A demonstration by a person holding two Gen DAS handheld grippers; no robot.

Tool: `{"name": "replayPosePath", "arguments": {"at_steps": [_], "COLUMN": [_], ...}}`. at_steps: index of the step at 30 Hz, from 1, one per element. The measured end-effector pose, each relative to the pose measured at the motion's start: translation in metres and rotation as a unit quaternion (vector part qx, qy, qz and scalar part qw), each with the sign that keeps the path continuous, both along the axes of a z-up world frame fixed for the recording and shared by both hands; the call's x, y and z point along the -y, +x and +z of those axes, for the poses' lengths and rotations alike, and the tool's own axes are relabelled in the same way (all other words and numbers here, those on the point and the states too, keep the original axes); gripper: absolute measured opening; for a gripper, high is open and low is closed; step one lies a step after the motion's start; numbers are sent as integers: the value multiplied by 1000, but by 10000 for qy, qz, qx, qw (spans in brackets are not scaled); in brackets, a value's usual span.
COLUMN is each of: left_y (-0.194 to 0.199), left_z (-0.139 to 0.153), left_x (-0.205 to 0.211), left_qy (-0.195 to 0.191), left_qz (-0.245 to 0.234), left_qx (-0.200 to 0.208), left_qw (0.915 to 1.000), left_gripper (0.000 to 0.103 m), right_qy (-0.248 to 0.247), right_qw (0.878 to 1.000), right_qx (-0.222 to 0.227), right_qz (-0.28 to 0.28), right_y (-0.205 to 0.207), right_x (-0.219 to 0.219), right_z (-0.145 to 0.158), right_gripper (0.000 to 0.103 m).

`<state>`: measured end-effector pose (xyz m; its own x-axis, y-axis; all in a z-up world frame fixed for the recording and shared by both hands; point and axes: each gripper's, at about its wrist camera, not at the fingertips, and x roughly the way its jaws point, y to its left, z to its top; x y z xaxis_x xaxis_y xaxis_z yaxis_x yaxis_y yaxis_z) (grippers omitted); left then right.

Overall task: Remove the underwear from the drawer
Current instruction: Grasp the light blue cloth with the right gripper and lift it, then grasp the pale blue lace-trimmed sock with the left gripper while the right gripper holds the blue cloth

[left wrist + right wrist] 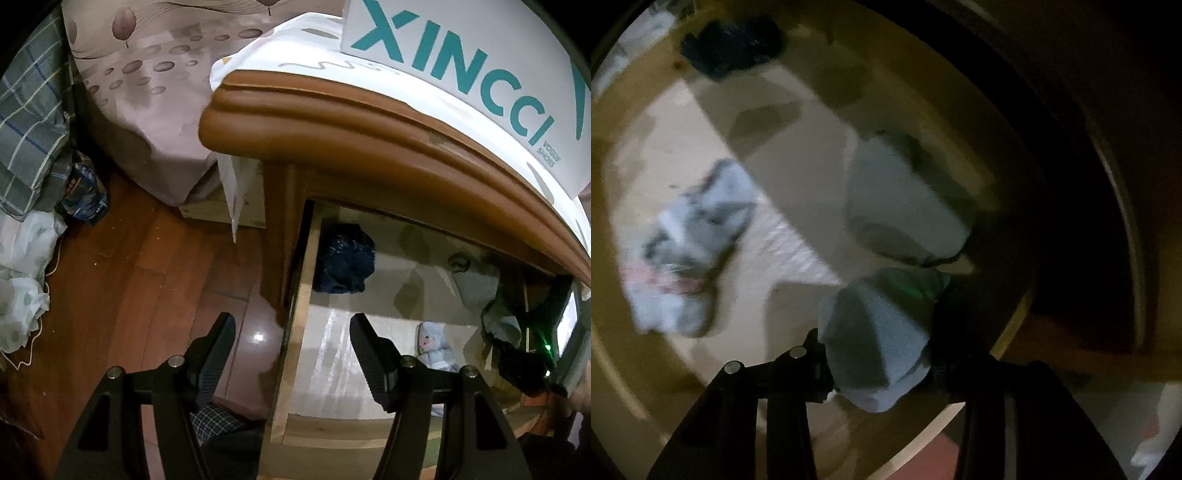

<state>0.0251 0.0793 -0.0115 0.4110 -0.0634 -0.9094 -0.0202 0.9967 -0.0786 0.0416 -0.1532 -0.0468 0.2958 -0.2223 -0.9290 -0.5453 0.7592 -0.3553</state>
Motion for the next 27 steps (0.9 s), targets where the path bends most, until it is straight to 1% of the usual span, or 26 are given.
{"name": "replayPosePath", "arguments": {"at_steps": [5,6,8,10,12,14,18,21,24,27], "left_y": [1,1,1,1,1,1,0,-4,-8,-13], "left_z": [-4,-5,-6,-9,-11,-14,-20,-24,-30,-39], "left_x": [8,11,16,21,28,35,52,70,92,112], "left_qy": [20,30,65,84,103,28,-18,-19,-166,-420], "left_qz": [-117,-156,-210,-296,-398,-541,-739,-1021,-1373,-1632], "left_qx": [-42,-57,-81,-115,-168,-221,-345,-445,-605,-877], "left_qw": [9999,9999,9997,9995,9990,9983,9967,9938,9885,9818], "left_gripper": [66,66,66,66,66,66,66,66,66,66], "right_qy": [465,493,659,707,1006,1255,1774,2060,2294,2526], "right_qw": [9986,9986,9974,9973,9941,9902,9766,9639,9503,9393], "right_qx": [-122,-29,-24,77,63,185,407,563,664,743], "right_qz": [-199,-199,-275,-197,-409,-584,-1142,-1593,-1998,-2199], "right_y": [-13,-15,-19,-25,-28,-36,-47,-58,-63,-68], "right_x": [-7,-9,-13,-20,-19,-16,-7,7,22,32], "right_z": [20,26,37,49,58,66,79,77,70,75], "right_gripper": [37,37,37,37,37,37,37,37,37,37]}}
